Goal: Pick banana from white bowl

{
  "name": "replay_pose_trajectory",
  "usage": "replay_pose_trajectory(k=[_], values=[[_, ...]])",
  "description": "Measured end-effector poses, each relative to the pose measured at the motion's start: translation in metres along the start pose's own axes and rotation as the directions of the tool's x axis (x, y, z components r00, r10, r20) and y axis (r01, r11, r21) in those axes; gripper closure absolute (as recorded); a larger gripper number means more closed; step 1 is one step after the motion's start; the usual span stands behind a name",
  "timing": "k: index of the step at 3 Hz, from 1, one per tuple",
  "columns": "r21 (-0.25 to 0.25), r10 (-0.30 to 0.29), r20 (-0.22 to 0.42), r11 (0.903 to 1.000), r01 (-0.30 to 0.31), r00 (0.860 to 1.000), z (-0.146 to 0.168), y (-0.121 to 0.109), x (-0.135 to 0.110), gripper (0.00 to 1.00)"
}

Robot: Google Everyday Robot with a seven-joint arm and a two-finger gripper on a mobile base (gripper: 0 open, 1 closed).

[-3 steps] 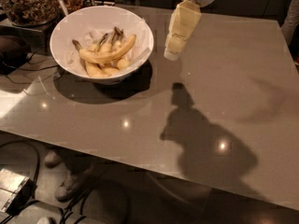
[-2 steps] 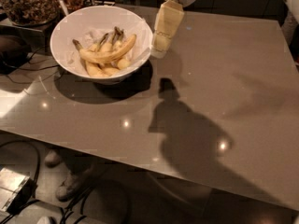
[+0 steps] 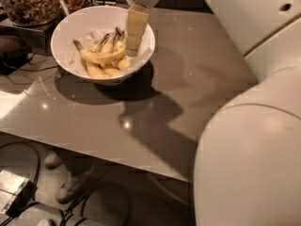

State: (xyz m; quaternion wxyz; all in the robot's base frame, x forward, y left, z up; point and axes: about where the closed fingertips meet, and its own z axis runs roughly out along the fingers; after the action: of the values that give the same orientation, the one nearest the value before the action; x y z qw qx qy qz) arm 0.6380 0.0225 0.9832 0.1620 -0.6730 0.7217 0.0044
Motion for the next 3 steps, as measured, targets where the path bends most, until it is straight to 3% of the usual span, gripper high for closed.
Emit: replay_pose_trajectory(k=[2,3], values=[[0.023,-0.006,0.052,0.9997,0.005,0.999,0.013,-0.016,-0.021,0.00],[0.006,-0.031,0.047,0.9995,0.031,0.998,0.032,-0.027,-0.037,0.14]])
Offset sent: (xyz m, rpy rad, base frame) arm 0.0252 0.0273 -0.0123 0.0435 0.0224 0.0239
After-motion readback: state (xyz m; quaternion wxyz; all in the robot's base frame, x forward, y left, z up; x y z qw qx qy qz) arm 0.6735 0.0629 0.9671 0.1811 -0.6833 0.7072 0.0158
